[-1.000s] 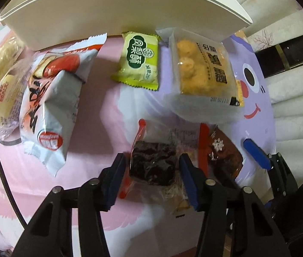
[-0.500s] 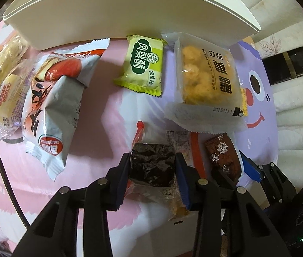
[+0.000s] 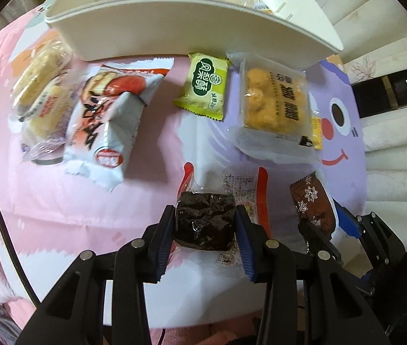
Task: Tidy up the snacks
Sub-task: 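Grasp the dark chocolate packet with left gripper while right grasps the brown snowflake packet, then carry both packets over the tray and open both grippers to drop them, then move both grippers back toward the remaining snacks on the tablecloth, then grasp the white-red bread bag with left gripper while right grasps a small clear candy packet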
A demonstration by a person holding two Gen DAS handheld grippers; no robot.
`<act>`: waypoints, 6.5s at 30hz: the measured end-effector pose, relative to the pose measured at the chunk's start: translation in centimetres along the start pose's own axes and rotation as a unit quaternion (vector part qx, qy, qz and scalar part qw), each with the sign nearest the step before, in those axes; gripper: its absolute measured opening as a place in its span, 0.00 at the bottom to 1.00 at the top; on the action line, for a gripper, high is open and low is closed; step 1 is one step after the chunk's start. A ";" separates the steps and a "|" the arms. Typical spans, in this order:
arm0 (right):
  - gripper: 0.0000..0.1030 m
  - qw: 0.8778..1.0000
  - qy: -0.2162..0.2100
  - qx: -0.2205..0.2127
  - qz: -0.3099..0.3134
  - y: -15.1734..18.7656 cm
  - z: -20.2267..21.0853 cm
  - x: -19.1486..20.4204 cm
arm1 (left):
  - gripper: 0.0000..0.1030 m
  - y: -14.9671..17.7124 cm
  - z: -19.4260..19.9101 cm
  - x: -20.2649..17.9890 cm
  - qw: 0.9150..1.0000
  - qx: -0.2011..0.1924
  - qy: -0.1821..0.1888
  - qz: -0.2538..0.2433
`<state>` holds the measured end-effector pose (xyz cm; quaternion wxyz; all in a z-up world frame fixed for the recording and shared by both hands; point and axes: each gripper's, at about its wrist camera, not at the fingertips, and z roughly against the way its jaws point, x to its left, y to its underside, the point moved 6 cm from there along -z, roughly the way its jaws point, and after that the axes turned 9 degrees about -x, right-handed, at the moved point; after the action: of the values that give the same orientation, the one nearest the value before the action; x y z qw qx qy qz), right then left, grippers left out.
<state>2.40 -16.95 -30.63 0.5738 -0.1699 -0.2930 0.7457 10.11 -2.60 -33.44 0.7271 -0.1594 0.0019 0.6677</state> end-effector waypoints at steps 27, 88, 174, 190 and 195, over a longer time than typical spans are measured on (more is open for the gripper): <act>0.35 0.994 0.007 -0.106 0.008 -11.5 7.7 1.0 | 0.38 -7.6 17.4 1.5 0.987 -0.158 -0.006 -0.028; 0.48 0.988 -0.023 -0.064 -0.141 -14.2 4.1 -2.0 | 0.61 -4.1 15.6 7.2 0.984 -0.159 -0.041 0.063; 0.29 0.917 0.105 0.245 -0.296 -1.3 -6.4 5.3 | 0.69 -8.7 -3.8 7.9 0.992 0.068 0.002 -0.104; 0.21 0.922 0.098 0.245 -0.283 -0.8 -8.2 6.2 | 0.61 -8.5 -5.8 6.4 0.990 0.073 0.005 -0.118; 0.21 0.922 0.094 0.241 -0.290 -0.1 -7.5 6.1 | 0.54 -8.2 -5.3 6.6 0.991 0.069 0.007 -0.110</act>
<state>5.12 -9.31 -35.82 0.8133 -0.0034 -0.0861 0.5754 19.95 2.05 -37.97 0.8055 -0.1125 0.0354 0.5807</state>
